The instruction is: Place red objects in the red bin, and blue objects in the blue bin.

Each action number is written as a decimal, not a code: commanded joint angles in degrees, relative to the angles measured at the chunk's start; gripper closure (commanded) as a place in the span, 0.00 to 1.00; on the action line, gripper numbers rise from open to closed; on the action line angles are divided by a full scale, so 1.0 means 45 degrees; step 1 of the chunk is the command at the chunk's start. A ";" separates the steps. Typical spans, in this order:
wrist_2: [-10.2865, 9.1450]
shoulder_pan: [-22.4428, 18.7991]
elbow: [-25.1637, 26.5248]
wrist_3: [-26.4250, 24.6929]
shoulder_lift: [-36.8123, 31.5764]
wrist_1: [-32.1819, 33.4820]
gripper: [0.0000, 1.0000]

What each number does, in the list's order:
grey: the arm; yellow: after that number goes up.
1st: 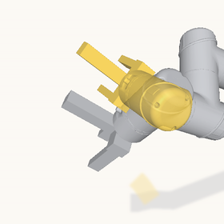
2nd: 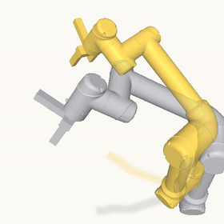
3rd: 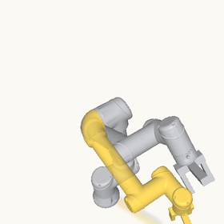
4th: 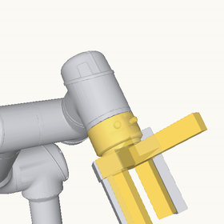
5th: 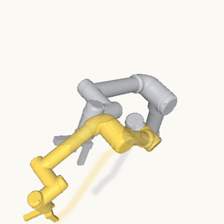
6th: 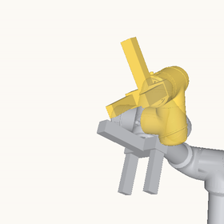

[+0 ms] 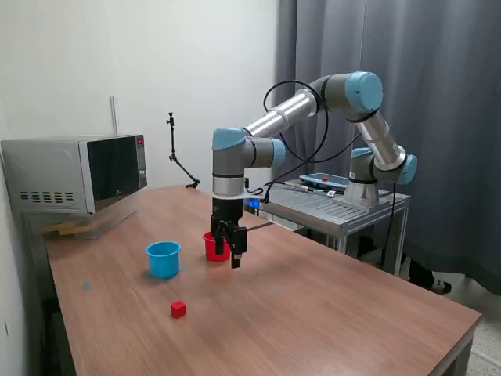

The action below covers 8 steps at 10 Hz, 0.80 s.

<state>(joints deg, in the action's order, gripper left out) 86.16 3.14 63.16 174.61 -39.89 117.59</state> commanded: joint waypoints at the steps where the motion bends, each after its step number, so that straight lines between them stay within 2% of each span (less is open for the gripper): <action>1: -0.0104 0.0103 -0.1644 0.1972 0.0521 -0.0581 0.00; 2: -0.0124 0.0102 -0.2543 0.2715 0.0931 -0.1261 0.00; 3: -0.0124 0.0102 -0.2978 0.3244 0.1167 -0.1732 0.00; 5: -0.0104 0.0122 -0.3156 0.3385 0.1578 -0.1912 0.00; 8: -0.0065 0.0122 -0.4444 0.3678 0.2709 -0.2206 0.00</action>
<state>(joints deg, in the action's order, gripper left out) 85.79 3.69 45.77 190.54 -30.08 108.31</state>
